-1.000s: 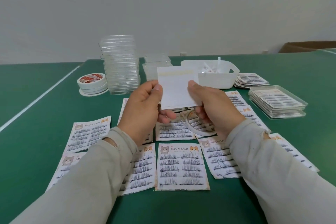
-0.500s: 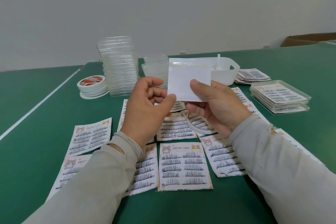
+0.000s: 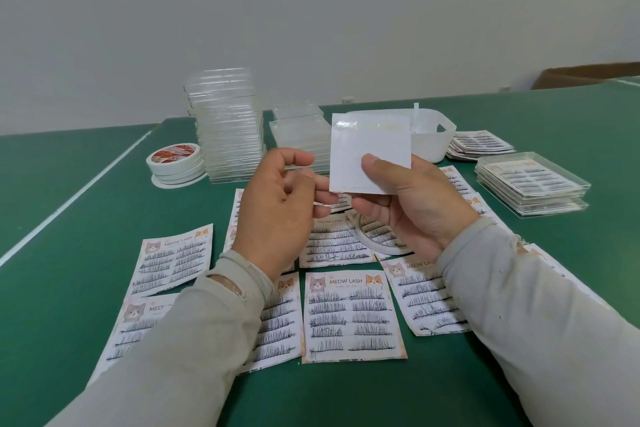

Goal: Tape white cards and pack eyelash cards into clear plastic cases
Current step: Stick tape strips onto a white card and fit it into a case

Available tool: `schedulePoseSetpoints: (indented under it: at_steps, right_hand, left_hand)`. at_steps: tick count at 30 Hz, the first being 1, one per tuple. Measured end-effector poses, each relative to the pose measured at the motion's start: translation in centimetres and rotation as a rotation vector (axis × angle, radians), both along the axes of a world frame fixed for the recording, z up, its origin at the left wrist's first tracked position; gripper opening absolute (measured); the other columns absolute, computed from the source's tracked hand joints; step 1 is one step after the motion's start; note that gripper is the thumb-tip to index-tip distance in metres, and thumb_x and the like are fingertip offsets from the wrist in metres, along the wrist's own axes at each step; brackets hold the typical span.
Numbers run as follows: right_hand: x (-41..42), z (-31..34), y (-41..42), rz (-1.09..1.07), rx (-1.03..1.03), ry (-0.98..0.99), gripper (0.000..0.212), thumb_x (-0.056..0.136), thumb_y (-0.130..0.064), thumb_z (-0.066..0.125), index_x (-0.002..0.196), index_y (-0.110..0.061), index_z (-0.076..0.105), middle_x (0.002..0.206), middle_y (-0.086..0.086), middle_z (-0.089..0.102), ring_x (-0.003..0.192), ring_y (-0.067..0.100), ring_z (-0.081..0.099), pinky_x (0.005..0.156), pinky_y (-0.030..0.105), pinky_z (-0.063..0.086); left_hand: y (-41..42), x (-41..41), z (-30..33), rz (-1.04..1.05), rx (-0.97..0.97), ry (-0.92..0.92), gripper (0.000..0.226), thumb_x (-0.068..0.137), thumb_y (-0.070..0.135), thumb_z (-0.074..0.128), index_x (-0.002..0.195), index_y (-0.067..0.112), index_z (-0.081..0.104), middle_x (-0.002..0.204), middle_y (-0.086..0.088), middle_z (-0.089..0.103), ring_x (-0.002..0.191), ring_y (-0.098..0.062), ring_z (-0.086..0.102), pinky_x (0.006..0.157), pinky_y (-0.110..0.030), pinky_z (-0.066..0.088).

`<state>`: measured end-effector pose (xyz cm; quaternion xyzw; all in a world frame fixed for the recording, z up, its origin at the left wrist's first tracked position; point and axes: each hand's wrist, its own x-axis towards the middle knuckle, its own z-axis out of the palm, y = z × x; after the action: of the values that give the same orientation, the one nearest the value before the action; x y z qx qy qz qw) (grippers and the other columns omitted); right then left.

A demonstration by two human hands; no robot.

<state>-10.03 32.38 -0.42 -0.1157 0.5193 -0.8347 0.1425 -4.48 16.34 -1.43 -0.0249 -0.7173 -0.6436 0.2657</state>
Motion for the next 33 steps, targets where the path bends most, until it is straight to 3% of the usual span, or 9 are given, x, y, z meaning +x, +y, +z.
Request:
schedulePoseSetpoints:
  at_steps: [3,6,8,14,19,25,33]
  right_hand:
    - [0.0,-0.1,0.0,-0.017,-0.008,0.009,0.025,0.094,-0.015,0.07,0.119,-0.012,0.067,0.105,0.009,0.077,0.085,0.024,0.076,0.058,0.026,0.06]
    - [0.0,-0.1,0.0,-0.023,-0.006,0.025,0.025,0.095,-0.015,0.069,0.119,-0.012,0.066,0.105,0.01,0.077,0.085,0.023,0.076,0.059,0.026,0.06]
    - [0.0,0.0,0.0,-0.029,-0.007,0.034,0.023,0.095,-0.015,0.069,0.118,-0.012,0.067,0.106,0.011,0.077,0.085,0.024,0.076,0.059,0.026,0.06]
    - [0.2,0.0,-0.3,-0.059,-0.005,0.071,0.021,0.095,-0.015,0.069,0.116,-0.013,0.067,0.107,0.009,0.077,0.089,0.024,0.076,0.061,0.025,0.06]
    - [0.4,-0.3,-0.7,-0.097,0.004,0.111,0.017,0.096,-0.015,0.069,0.112,-0.015,0.069,0.105,0.007,0.078,0.091,0.025,0.076,0.064,0.026,0.06]
    - [0.5,-0.6,-1.1,-0.116,0.033,0.157,0.014,0.096,-0.015,0.068,0.11,-0.018,0.069,0.101,0.001,0.079,0.089,0.022,0.077,0.064,0.025,0.059]
    - [0.5,-0.7,-1.0,-0.139,0.007,0.155,0.012,0.097,-0.017,0.067,0.109,-0.02,0.069,0.102,-0.001,0.079,0.092,0.02,0.076,0.067,0.025,0.06]
  left_hand:
    - [-0.1,0.2,-0.2,0.078,-0.197,0.07,0.018,0.094,0.006,0.066,0.096,0.023,0.062,0.084,0.005,0.07,0.082,-0.014,0.071,0.072,-0.031,0.061]
    - [0.1,0.5,-0.3,0.104,-0.35,0.108,0.015,0.088,0.01,0.074,0.088,0.025,0.069,0.085,0.011,0.068,0.081,-0.003,0.065,0.067,-0.012,0.052]
    - [0.1,0.5,-0.4,0.13,-0.391,0.104,0.014,0.088,0.014,0.076,0.089,0.028,0.072,0.089,0.012,0.069,0.083,0.001,0.065,0.067,-0.008,0.048]
    - [0.0,0.3,-0.3,0.181,-0.399,0.1,0.022,0.088,0.017,0.077,0.091,0.039,0.072,0.091,0.016,0.071,0.082,0.005,0.066,0.072,-0.007,0.049]
    - [0.0,0.2,-0.3,0.158,-0.296,0.016,0.021,0.088,0.017,0.078,0.088,0.038,0.073,0.086,0.012,0.074,0.078,-0.009,0.072,0.08,-0.031,0.06]
    - [-0.1,0.1,-0.2,0.133,-0.256,-0.049,0.017,0.087,0.014,0.078,0.084,0.028,0.071,0.08,0.009,0.072,0.08,-0.018,0.071,0.08,-0.04,0.061]
    - [0.0,0.0,-0.4,0.162,-0.271,-0.007,0.018,0.088,0.015,0.076,0.08,0.028,0.067,0.078,0.009,0.07,0.078,-0.013,0.07,0.076,-0.031,0.06]
